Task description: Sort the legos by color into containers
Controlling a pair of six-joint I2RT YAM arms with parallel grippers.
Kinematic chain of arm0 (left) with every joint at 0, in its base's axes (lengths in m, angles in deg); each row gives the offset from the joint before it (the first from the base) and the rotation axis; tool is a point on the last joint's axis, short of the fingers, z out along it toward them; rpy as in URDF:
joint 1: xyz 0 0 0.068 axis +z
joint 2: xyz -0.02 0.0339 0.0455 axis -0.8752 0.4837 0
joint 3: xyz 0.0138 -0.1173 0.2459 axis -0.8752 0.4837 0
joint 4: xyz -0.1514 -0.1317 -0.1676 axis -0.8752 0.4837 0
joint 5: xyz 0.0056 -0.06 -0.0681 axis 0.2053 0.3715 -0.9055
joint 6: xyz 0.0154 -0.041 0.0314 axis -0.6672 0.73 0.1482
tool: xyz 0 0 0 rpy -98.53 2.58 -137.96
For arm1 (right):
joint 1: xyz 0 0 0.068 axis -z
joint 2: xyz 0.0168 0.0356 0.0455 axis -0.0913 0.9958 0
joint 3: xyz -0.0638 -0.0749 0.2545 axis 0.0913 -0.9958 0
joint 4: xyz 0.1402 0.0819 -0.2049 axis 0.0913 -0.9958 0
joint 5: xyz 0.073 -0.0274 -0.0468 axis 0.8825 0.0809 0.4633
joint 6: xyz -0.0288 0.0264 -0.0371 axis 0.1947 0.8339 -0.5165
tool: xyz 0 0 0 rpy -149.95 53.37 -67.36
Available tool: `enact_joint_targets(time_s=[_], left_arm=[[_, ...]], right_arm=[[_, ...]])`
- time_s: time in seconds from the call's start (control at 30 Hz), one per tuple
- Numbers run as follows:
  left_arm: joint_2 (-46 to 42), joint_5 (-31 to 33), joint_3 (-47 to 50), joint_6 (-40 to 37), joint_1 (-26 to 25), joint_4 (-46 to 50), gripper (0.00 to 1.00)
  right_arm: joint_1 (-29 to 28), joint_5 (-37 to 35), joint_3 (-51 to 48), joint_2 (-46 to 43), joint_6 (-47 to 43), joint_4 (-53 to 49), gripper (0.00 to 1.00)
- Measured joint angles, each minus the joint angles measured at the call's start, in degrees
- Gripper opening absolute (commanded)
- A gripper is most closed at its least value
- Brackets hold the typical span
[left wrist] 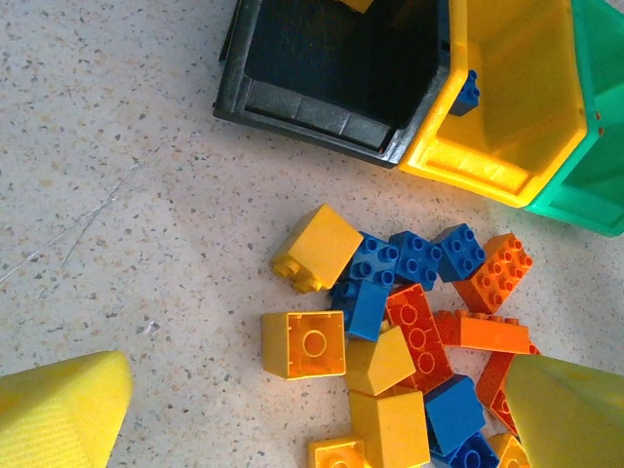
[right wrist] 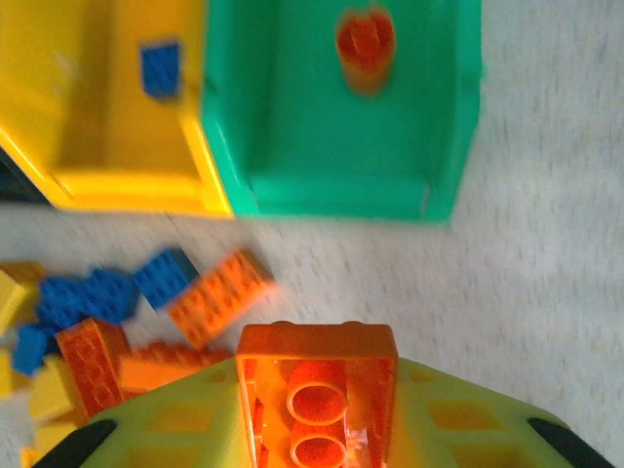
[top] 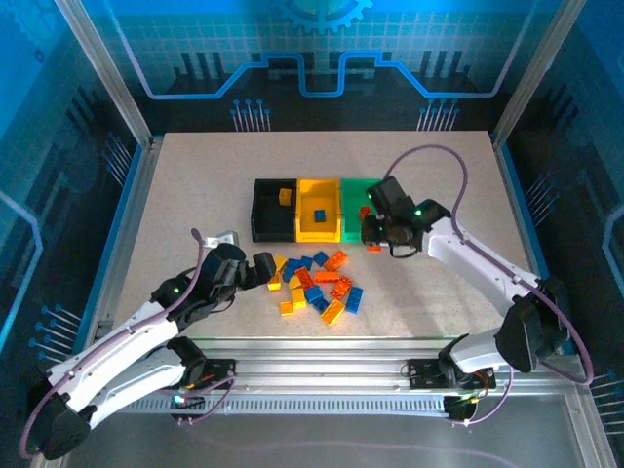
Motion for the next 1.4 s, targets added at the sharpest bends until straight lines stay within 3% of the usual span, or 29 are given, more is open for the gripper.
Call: enact_joint_targets(time_s=[0.4,0.57,0.67,0.83,1.03,1.23,1.4], left_arm=[[-0.37,-0.02,0.22,2.54,0.00,4.02,0.99],[-0.66,-0.02,0.44,2.54,0.00,4.98,0.99],[-0.70,-0.02,0.48,2.54,0.00,5.49,0.99],[-0.70,-0.02,0.46,2.49,0.00,5.95,0.99],[0.66,-0.66,0.26,1.42,0.00,5.86,0.97],[10.08,-2.93,-2.29,-1.05,0.00,4.07,0.89],[20.98,-4.94,-5.20,-3.56,-0.15,0.66,0.77]], right_arm=[[3.69,-5.22,21.84,29.73,-5.55,3.72,0.39],[4.44,-5.22,25.11,34.51,-5.77,3.13,0.60],[5.01,-4.74,25.44,34.56,-5.33,3.02,0.68],[5.09,-2.86,25.00,33.07,-4.98,3.69,0.69],[4.26,0.24,17.81,21.51,-4.09,6.43,0.70],[1.25,2.84,8.02,9.75,-3.63,9.60,0.70],[0.74,4.07,1.79,7.41,-2.99,10.78,0.70]])
